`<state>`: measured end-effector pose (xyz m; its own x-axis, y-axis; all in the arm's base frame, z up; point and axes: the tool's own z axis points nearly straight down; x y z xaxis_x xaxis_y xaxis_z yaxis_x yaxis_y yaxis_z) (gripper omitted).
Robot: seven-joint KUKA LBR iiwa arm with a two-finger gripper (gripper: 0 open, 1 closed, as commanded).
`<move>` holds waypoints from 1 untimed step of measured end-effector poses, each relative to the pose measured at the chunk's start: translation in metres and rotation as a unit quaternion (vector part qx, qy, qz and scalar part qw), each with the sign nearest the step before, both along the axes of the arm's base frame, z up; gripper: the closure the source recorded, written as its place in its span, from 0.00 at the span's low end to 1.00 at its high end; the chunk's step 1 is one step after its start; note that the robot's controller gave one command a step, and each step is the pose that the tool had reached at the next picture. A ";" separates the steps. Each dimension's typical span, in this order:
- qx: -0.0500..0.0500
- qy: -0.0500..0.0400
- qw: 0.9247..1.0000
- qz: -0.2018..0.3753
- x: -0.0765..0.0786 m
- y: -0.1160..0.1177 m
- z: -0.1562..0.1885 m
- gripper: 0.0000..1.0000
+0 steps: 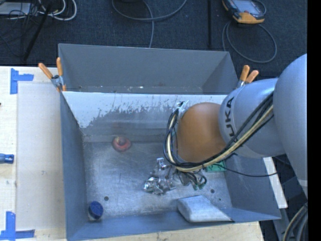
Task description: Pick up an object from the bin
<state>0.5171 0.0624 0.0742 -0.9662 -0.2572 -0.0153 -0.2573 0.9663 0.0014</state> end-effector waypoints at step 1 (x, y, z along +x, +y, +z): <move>-0.003 0.003 1.000 0.022 0.001 -0.020 0.155 1.00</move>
Offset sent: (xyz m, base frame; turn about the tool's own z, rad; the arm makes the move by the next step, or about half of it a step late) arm -0.0006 -0.0203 0.1513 -0.0458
